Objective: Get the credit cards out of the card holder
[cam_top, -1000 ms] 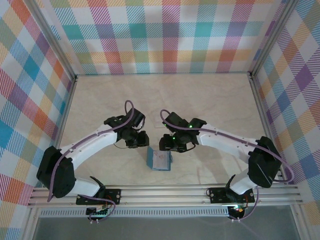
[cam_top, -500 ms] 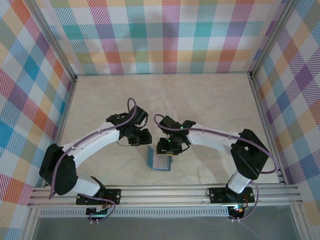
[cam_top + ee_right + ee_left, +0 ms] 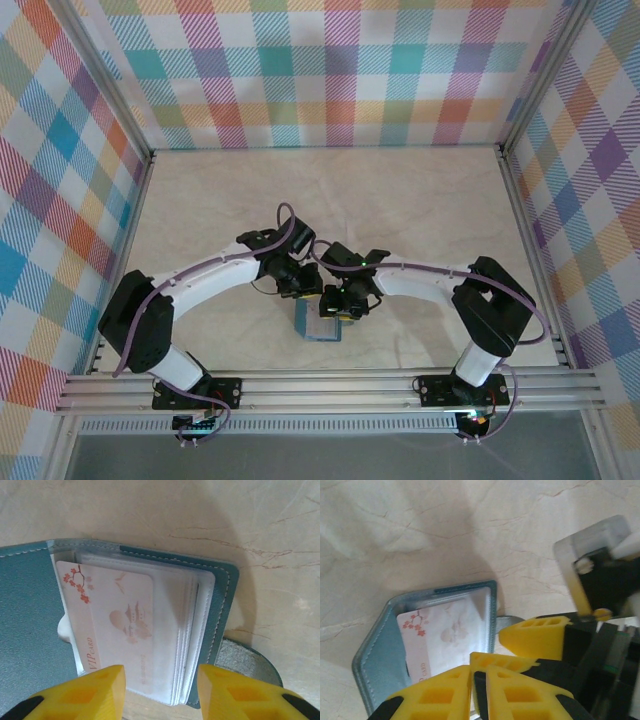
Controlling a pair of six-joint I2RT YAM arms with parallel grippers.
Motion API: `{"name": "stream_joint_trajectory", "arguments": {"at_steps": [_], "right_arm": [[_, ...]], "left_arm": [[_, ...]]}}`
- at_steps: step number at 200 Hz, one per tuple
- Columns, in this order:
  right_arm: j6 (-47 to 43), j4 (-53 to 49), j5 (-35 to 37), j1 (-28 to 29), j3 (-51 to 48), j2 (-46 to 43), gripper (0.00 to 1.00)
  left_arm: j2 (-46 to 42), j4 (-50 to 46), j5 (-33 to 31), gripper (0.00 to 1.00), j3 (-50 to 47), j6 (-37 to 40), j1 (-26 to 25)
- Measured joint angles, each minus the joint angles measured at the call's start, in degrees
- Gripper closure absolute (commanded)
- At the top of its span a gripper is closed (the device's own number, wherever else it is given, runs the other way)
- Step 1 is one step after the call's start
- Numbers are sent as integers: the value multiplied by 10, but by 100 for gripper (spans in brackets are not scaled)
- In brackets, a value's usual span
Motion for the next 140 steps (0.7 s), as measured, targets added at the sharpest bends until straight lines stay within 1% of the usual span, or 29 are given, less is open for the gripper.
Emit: {"name": "stream_joint_trajectory", "arguments": {"at_steps": [20, 57, 103, 140], "right_arm": [[0, 9, 0, 0, -7, 5, 56], [0, 17, 2, 0, -18, 14, 55], [0, 21, 3, 0, -22, 17, 62], [0, 19, 4, -1, -22, 19, 64]], "left_arm": [[0, 2, -5, 84, -15, -1, 0], [0, 15, -9, 81, -59, -2, 2], [-6, 53, 1, 78, -113, -5, 20], [-19, 105, 26, 74, -160, -7, 42]]}}
